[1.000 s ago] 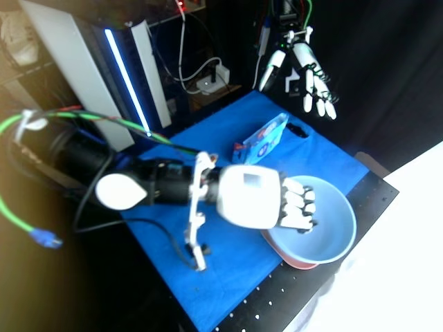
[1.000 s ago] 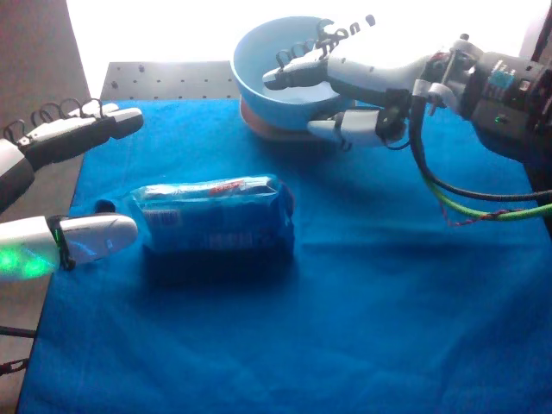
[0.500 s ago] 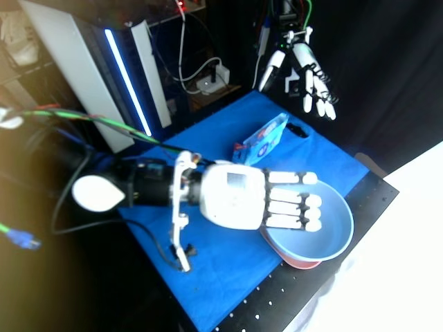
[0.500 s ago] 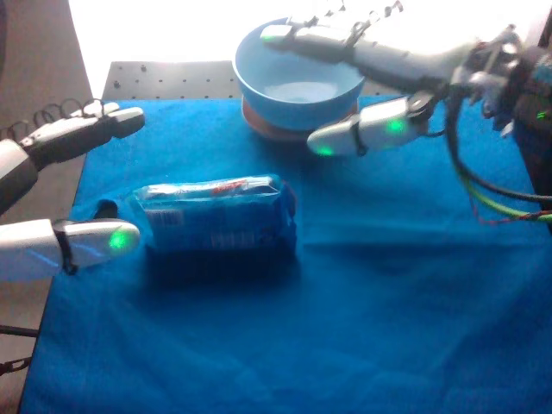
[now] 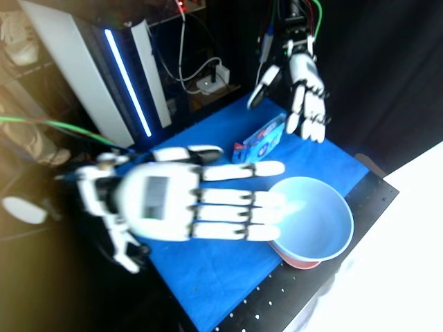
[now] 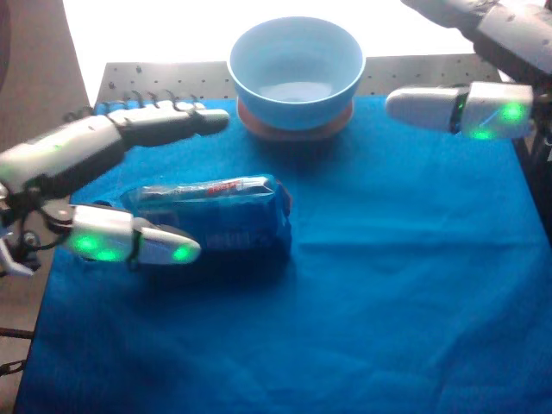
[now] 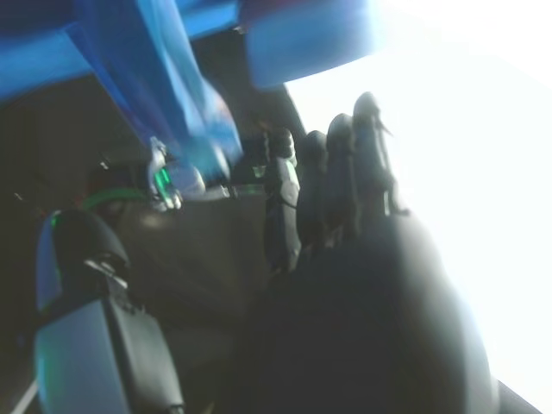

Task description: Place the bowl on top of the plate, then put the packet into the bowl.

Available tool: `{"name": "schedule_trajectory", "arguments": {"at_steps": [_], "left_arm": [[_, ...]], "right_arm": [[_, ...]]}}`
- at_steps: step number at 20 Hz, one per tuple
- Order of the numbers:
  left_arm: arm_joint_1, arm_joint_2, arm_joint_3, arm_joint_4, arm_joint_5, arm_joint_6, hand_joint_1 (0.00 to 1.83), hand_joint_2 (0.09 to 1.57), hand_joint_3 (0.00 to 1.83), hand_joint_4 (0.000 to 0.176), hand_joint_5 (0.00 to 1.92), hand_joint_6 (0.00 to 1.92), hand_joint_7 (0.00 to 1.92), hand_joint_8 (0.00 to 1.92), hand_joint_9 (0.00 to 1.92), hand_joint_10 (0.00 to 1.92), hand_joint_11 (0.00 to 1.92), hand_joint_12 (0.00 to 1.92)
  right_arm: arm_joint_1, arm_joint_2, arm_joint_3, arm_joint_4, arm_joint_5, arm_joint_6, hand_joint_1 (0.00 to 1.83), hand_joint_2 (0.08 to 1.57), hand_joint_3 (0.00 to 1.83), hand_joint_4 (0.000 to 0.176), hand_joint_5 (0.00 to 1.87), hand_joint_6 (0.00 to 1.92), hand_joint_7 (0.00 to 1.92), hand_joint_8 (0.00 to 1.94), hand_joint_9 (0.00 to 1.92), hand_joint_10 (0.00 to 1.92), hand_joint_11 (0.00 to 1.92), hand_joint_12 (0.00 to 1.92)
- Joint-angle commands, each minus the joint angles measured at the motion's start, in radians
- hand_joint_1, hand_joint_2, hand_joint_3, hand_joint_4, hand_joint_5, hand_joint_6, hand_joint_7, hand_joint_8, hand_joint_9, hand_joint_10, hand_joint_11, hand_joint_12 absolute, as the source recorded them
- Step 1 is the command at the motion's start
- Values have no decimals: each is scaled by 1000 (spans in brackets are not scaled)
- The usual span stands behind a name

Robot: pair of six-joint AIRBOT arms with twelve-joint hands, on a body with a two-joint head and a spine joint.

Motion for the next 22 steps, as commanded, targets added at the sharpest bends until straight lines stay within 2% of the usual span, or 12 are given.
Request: {"name": "schedule_trajectory", "arguments": {"at_steps": [1, 2, 3, 4, 5, 8, 12, 14, 16, 17, 20, 22], "left_arm": [[-24, -14, 13, -4, -39, -3, 898, 942, 3, 83, 525, 10, 511, 20, 548, 31, 264, 905], [-39, -26, 28, 11, -4, -3, 1190, 1077, 9, 0, 924, 664, 951, 838, 986, 219, 614, 978], [-47, -31, 38, 17, 16, -2, 1190, 1077, 9, 0, 924, 664, 951, 838, 986, 219, 614, 978], [-51, -29, 44, 20, 26, -2, 1259, 1109, 0, 0, 950, 840, 1040, 1074, 1136, 664, 912, 1221], [-58, -20, 46, 28, 26, -2, 1259, 1109, 0, 0, 950, 840, 1040, 1074, 1136, 664, 912, 1221], [-103, 39, 22, 75, -4, -2, 1245, 1143, 1, 0, 965, 812, 911, 1317, 942, 1038, 793, 1505], [-228, 107, -3, 163, -63, -2, 1374, 1126, 5, 0, 919, 851, 901, 1138, 924, 1295, 829, 1378], [-329, 101, 18, 197, -43, 14, 1248, 1130, 1, 0, 913, 918, 993, 1173, 953, 1058, 865, 1392], [-399, 72, 43, 197, 3, 67, 1268, 1100, 0, 0, 1060, 637, 996, 1219, 882, 1430, 778, 1833], [-452, 34, 73, 198, 52, 90, 1244, 1122, 3, 0, 937, 893, 1006, 1154, 850, 1293, 723, 1745], [-539, -79, 176, 166, 172, 143, 1276, 1083, 0, 0, 1062, 647, 1072, 1066, 948, 899, 639, 1357], [-553, -168, 255, 92, 256, 196, 1249, 1113, 3, 0, 929, 897, 1040, 1063, 875, 744, 434, 1380]], "right_arm": [[-2, 3, -9, 28, 151, 5, 383, 1100, 12, 176, 0, 0, 0, 0, 0, 0, 0, 0], [-12, 6, -16, 34, 157, 5, 420, 1124, 16, 173, 0, 0, 0, 0, 0, 0, 0, 0], [-25, 8, -19, 46, 161, 5, 420, 1124, 16, 173, 0, 0, 0, 0, 0, 0, 0, 0], [-37, 8, -20, 60, 164, 5, 448, 1139, 13, 144, 0, 0, 0, 0, 0, 0, 0, 0], [-52, 10, -21, 73, 167, 5, 448, 1139, 13, 144, 0, 0, 0, 0, 0, 0, 0, 0], [-82, 20, -32, 101, 177, 5, 501, 1154, 6, 176, 0, 0, 0, 0, 0, 0, 0, 0], [-101, 20, -37, 121, 182, 5, 621, 1243, 20, 176, 0, 0, 0, 0, 0, 0, 0, 0], [-108, 20, -38, 131, 187, 5, 610, 1248, 13, 176, 0, 0, 0, 0, 0, 0, 0, 0], [-110, 19, -38, 136, 191, 5, 675, 1263, 10, 176, 0, 0, 0, 0, 0, 0, 0, 0], [-112, 19, -38, 140, 191, 5, 702, 1274, 10, 176, 0, 0, 0, 0, 0, 0, 0, 0], [-122, 12, -38, 162, 197, 5, 696, 1276, 7, 164, 0, 0, 0, 0, 0, 0, 0, 0], [-125, 2, -37, 167, 198, 5, 663, 1270, 3, 170, 0, 0, 0, 0, 0, 0, 0, 0]]}}
